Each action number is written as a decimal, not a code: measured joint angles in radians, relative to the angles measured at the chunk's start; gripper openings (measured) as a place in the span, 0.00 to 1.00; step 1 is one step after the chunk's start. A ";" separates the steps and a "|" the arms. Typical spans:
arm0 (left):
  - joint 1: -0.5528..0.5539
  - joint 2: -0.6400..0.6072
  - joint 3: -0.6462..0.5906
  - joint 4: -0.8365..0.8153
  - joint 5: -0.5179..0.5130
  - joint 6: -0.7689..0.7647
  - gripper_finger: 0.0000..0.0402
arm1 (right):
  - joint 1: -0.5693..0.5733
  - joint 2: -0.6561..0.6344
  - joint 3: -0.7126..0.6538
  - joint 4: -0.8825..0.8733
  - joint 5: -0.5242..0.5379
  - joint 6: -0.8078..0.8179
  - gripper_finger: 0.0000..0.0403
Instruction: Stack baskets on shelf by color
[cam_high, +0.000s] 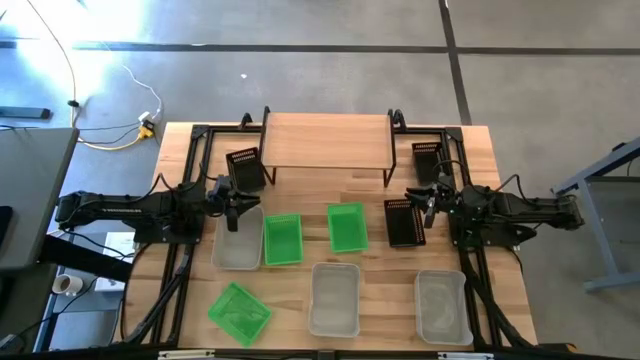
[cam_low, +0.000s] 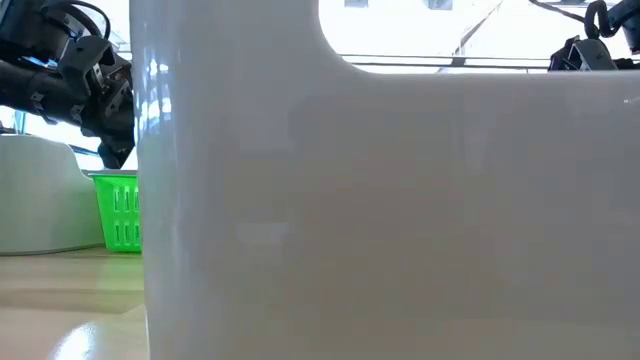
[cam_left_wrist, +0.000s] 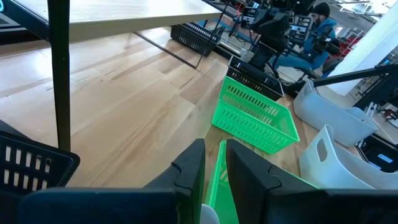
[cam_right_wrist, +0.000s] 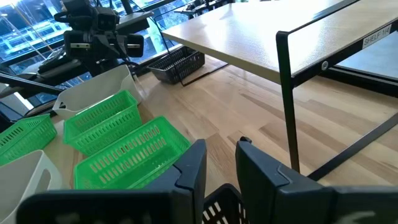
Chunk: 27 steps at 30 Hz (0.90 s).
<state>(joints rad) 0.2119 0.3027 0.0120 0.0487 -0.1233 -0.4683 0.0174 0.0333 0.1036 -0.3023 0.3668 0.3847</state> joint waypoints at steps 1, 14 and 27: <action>0.000 0.000 0.000 0.000 0.000 0.000 0.14 | 0.000 0.000 0.000 0.000 0.000 0.000 0.18; 0.000 0.000 0.000 0.000 -0.016 0.000 0.14 | 0.000 0.000 0.000 0.000 0.000 0.000 0.18; 0.000 0.000 0.000 0.002 -0.055 -0.076 0.14 | 0.000 0.000 0.000 0.000 0.000 0.000 0.18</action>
<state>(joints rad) 0.2119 0.3024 0.0119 0.0504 -0.1779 -0.5443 0.0176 0.0334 0.1034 -0.3023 0.3668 0.3845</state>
